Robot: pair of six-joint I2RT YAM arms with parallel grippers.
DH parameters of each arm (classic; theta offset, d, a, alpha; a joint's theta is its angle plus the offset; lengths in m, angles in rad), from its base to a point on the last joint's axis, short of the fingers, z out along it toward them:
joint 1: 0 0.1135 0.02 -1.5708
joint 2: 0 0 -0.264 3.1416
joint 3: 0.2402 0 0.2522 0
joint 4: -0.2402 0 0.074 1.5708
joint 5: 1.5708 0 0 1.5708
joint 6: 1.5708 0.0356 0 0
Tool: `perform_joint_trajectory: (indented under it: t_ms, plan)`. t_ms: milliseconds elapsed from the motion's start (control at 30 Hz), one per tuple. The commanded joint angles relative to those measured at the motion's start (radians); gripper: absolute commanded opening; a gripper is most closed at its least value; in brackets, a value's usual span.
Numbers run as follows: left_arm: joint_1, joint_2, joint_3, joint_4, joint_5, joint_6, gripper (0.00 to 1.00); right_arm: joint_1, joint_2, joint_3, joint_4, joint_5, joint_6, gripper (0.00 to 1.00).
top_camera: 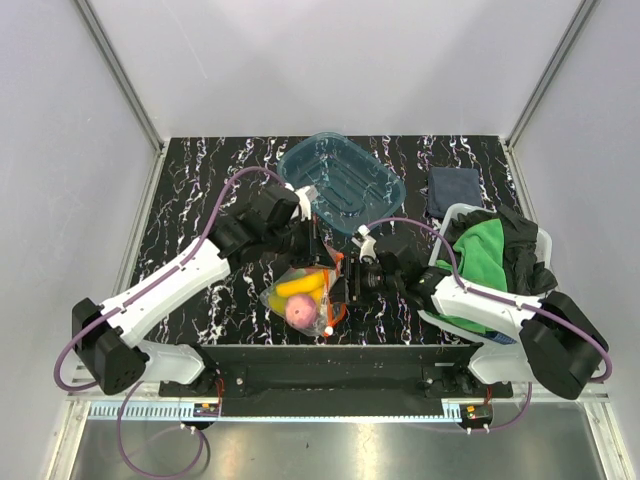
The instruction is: Open the zip-top bag and remove the fake food
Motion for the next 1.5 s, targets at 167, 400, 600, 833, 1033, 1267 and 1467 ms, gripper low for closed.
perform_joint_trajectory:
  t_ms: [167,400,600,833,1033,1267,1467]
  plan:
    - [0.135,-0.054,0.07,-0.083,0.094,0.115,0.0,-0.006,0.008,0.267,-0.343,0.094,-0.116,0.16]
    - [0.315,-0.106,0.109,-0.3,0.109,0.331,0.0,-0.006,0.086,0.611,-0.555,0.041,-0.215,0.0]
    - [0.361,-0.1,0.171,-0.397,0.077,0.379,0.22,0.017,0.207,0.754,-0.549,-0.034,-0.196,0.0]
    - [0.365,-0.135,0.171,-0.391,0.002,0.289,0.57,0.02,0.215,0.772,-0.525,-0.037,-0.169,0.0]
    - [0.364,-0.14,0.093,-0.337,0.042,0.252,0.63,0.025,0.206,0.752,-0.513,-0.039,-0.156,0.0]
    - [0.364,-0.146,0.073,-0.371,-0.027,0.284,0.08,0.027,0.181,0.739,-0.502,-0.011,-0.158,0.0]
    - [0.364,-0.17,0.223,-0.448,-0.147,0.299,0.0,0.008,0.17,0.7,-0.512,-0.013,-0.184,0.0]
